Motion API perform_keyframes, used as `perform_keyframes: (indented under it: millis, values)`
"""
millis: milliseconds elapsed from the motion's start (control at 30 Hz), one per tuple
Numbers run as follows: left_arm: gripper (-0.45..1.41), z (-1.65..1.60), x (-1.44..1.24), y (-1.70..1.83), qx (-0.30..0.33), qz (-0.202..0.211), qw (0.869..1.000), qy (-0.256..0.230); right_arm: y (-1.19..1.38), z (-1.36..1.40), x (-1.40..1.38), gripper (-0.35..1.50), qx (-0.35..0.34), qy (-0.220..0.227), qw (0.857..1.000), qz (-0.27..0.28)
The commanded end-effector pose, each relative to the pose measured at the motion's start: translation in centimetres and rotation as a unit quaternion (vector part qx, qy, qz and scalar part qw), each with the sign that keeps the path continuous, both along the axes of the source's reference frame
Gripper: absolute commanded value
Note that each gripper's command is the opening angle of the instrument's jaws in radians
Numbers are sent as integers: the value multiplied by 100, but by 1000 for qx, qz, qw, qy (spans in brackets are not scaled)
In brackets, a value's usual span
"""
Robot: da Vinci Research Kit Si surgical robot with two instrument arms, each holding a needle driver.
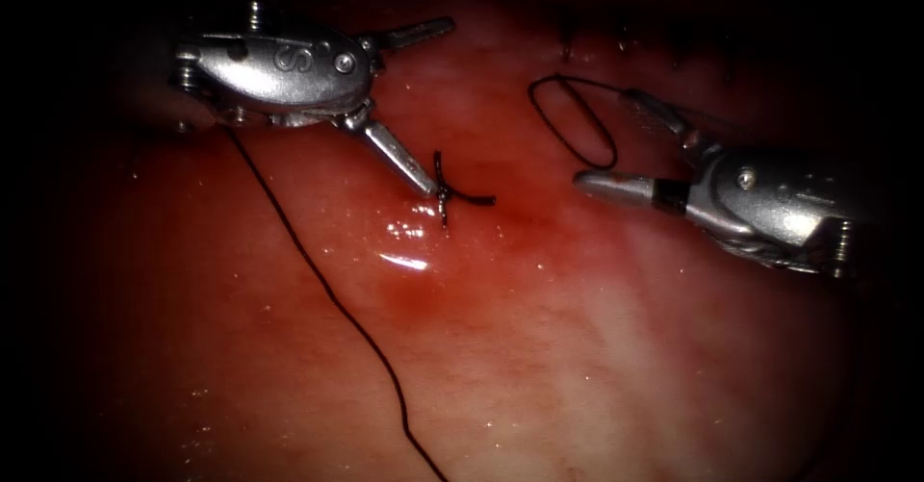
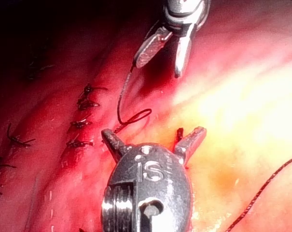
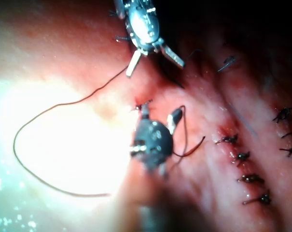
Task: Wound Closure
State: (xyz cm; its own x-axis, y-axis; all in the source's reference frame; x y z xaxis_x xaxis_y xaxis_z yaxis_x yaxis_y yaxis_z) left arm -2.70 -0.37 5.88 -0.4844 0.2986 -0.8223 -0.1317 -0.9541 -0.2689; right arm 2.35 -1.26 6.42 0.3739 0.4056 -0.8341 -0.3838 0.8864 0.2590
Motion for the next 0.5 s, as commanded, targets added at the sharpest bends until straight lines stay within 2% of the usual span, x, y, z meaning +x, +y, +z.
perform_keyframes:
  millis: [33, 100, 333, 500]
  values:
    - [71, 2, -10, -14, -25, -5, 1000, 19, 1, -8, 10, 111, 3, 3, 1000, 1]
    - [52, 7, -18, -27, -49, -23, 997, 50, 1, -14, 13, 109, 2, 10, 1000, -3]
    - [46, 32, -38, -41, -61, -61, 992, 90, -10, -6, 20, 111, 2, 19, 999, -35]
    - [12, 39, -41, -49, -62, -77, 989, 109, -13, -1, 21, 111, 3, 15, 999, -41]
